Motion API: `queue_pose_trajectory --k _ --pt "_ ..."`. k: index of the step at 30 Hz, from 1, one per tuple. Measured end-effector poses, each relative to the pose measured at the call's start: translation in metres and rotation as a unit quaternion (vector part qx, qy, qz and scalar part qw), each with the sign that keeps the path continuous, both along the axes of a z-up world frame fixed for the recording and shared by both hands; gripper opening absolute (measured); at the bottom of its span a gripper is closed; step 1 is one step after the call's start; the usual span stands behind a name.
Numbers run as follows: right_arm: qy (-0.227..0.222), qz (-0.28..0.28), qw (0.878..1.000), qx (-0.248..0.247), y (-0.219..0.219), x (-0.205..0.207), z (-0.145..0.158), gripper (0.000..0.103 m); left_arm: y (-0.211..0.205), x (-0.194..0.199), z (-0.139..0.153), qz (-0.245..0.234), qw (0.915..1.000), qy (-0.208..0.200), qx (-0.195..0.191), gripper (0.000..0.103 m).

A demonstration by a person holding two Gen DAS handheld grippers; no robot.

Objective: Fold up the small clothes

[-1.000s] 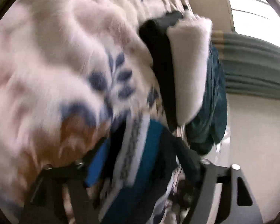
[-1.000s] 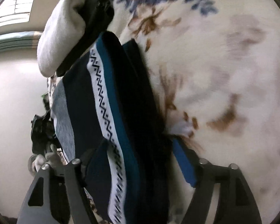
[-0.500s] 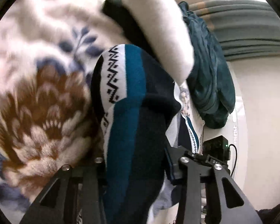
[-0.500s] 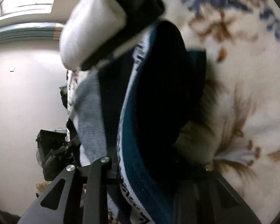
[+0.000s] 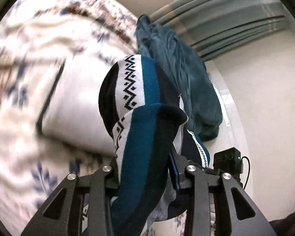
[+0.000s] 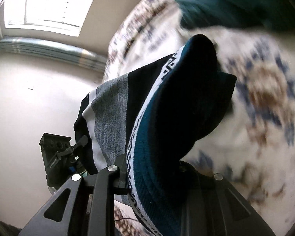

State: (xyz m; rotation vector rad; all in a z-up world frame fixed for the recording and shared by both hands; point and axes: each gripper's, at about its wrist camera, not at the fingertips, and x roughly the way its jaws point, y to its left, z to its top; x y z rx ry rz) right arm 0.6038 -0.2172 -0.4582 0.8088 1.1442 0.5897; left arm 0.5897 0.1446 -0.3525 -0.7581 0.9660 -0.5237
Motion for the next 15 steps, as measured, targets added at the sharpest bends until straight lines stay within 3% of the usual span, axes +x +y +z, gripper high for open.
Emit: queue_pose_trajectory --k 5,10,12,13,15 --pt "-0.006 -0.020 1.000 -0.008 0.033 0.090 0.001 0.026 0.022 0.084 -0.015 -0.001 0.9996 0.007 0.027 0.032" --pt "0.034 -0.019 0.998 -0.051 0.062 0.167 -0.038 0.026 0.041 0.139 -0.073 0.003 0.9943 0.067 0.083 0.037" --pt "0.062 -0.024 0.995 -0.075 0.065 0.181 -0.060 0.036 0.048 0.146 -0.087 0.009 0.9918 0.083 0.097 0.054" --pt "0.079 -0.024 0.991 -0.101 0.065 0.187 -0.069 0.042 0.049 0.146 -0.087 0.011 0.9891 0.084 0.120 0.069" --pt "0.064 -0.021 0.986 -0.154 0.062 0.186 -0.067 0.062 0.046 0.140 -0.082 0.003 0.9870 0.073 0.143 0.073"
